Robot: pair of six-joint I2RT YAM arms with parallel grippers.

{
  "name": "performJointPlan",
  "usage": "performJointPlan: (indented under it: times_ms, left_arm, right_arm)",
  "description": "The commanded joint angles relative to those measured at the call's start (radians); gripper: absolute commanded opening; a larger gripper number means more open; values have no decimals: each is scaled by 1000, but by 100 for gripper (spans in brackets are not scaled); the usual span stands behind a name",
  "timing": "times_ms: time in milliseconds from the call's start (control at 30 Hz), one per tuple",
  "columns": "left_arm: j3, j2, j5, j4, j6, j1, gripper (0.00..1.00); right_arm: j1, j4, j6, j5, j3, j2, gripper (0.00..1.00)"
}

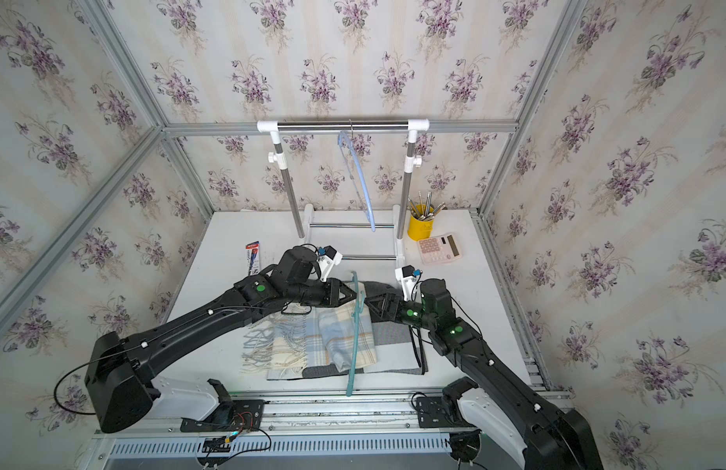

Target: Hang the scarf on the hanger

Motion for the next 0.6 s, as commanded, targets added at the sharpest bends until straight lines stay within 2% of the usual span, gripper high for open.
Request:
performJointPlan:
  times_ms: [0, 233, 333, 433, 500, 567]
  left_arm:
    - [-15, -14, -19, 14, 18, 3, 27]
    - [-25, -34, -38, -6, 33, 6, 25]
    - [-30, -38, -31, -12, 39, 8, 16]
    - [-32, -50, -38, -41, 52, 9, 14]
    - [-41, -68, -60, -61, 62, 10, 14]
    - [-56, -90, -91, -83, 73, 12, 16]
  right_arm:
    - [0, 48, 28, 3, -2, -1, 79]
    - [0, 66, 36, -24, 8, -23, 80]
    - [0, 55, 29, -36, 7, -12, 80]
    - [0, 14, 9, -36, 13, -2, 79]
    - [0, -44, -24, -11, 30, -2, 75]
    - [0, -110, -58, 17, 52, -4, 67]
